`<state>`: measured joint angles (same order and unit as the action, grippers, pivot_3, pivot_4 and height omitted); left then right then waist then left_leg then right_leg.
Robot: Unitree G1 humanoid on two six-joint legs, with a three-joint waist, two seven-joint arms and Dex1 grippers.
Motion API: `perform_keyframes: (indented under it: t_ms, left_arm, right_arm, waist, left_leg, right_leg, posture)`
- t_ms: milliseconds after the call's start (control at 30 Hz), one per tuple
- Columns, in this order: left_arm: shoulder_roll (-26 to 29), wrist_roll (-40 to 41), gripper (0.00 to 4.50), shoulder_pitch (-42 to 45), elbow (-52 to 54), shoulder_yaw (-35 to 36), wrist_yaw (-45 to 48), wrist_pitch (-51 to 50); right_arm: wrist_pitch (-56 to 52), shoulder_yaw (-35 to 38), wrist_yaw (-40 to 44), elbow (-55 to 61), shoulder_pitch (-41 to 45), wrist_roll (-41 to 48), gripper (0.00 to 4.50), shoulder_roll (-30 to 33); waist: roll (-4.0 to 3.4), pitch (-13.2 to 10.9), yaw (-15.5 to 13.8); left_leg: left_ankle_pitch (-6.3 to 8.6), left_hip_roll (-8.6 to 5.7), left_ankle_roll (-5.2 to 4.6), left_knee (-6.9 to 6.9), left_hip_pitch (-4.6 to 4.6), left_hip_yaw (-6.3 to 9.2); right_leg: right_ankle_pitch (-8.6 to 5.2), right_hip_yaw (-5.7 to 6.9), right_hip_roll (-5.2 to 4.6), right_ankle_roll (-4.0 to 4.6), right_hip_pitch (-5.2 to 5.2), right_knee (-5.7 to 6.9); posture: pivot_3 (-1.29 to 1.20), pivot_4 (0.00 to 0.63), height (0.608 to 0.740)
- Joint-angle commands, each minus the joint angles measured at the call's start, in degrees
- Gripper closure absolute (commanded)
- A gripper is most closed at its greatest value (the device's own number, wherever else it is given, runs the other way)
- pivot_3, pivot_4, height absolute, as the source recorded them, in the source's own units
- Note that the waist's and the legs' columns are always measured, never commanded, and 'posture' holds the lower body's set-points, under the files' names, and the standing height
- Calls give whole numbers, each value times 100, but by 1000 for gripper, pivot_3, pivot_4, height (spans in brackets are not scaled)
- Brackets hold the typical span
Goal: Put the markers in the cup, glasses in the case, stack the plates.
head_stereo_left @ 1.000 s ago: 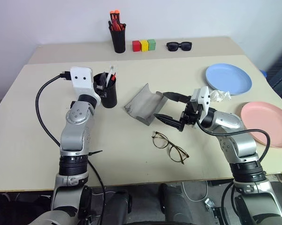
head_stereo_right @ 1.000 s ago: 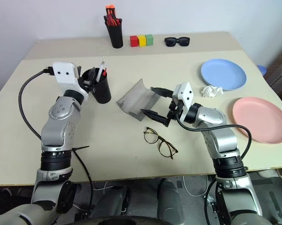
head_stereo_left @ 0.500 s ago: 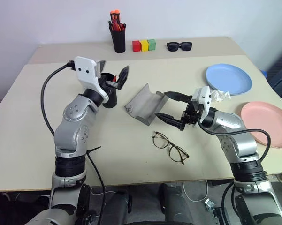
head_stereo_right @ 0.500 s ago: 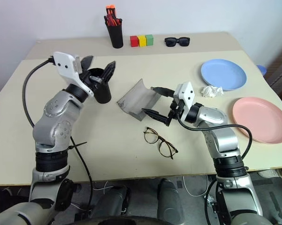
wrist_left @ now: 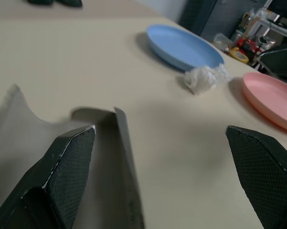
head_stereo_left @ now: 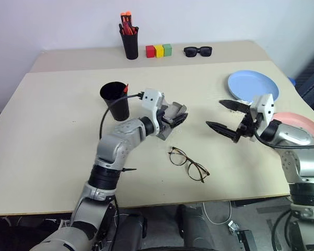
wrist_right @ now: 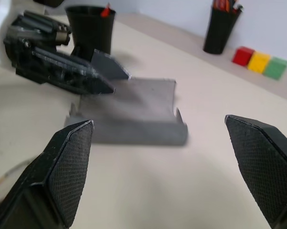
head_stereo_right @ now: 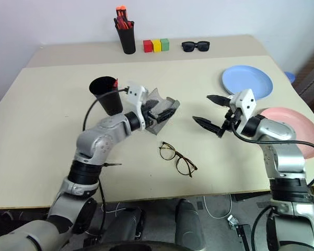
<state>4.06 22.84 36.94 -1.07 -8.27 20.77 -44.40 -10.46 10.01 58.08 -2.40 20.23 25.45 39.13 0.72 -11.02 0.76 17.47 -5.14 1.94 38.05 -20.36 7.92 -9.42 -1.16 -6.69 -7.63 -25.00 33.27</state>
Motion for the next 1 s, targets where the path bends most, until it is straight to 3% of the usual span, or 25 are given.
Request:
perform_keyframes:
  t_ms: [33, 267, 300, 400, 600, 733, 1000]
  left_arm:
    - [-175, -147, 22, 251, -359, 83, -172, 32]
    - [-435, -172, 22, 325, -694, -28, -110, -399]
    - [-477, -152, 262, 326, -709, 5, -117, -462]
    - [-571, -115, 1322, 366, -735, 139, -164, -636]
    - [-456, -187, 4477, 373, -640, 106, -104, -808]
    - [-13, -203, 4477, 384, -382, -86, 297, -930]
    - [2329, -428, 4477, 650, -609, -707, 3052, 176]
  right_arm:
    - [23, 170, -124, 396, -36, 94, 0, 19]
    - [-81, 128, -375, 752, -178, 104, 0, -33]
    - [-93, 119, -409, 792, -187, 103, 0, -47]
    - [-93, 80, -479, 858, -199, 86, 0, -81]
    - [0, 29, -497, 761, -155, 28, 0, -107]
    - [65, -4, -484, 671, -71, -10, 0, -129]
    - [178, -91, -416, 510, 50, -73, 0, -182]
  waist:
    - [0, 0, -13]
    - [0, 0, -29]
    - [0, 0, -30]
    - [0, 0, -31]
    - [0, 0, -25]
    - [0, 0, -9]
    - [-4, -1, 2]
  left_leg:
    - [0, 0, 0, 1, 0, 0]
    - [0, -1, 0, 3, -3, 2]
    - [0, -1, 0, 3, -3, 1]
    - [0, -1, 0, 3, -3, 2]
    - [0, -1, 0, 3, -2, 2]
    - [0, -1, 0, 3, -1, 2]
    - [0, 0, 0, 1, 0, 1]
  right_leg:
    - [0, 0, 0, 0, 1, 0]
    - [0, 0, -1, -2, 1, -4]
    - [1, 0, -1, -3, 2, -4]
    - [1, 0, -2, -3, 2, -4]
    - [1, 0, -1, -3, 2, -4]
    - [1, 0, -1, -3, 2, -3]
    - [0, 0, 1, -2, -2, 3]
  posture:
    - [0, 150, 740]
    - [0, 150, 740]
    - [0, 150, 740]
    - [0, 150, 740]
    - [0, 150, 740]
    - [0, 150, 740]
    - [0, 150, 740]
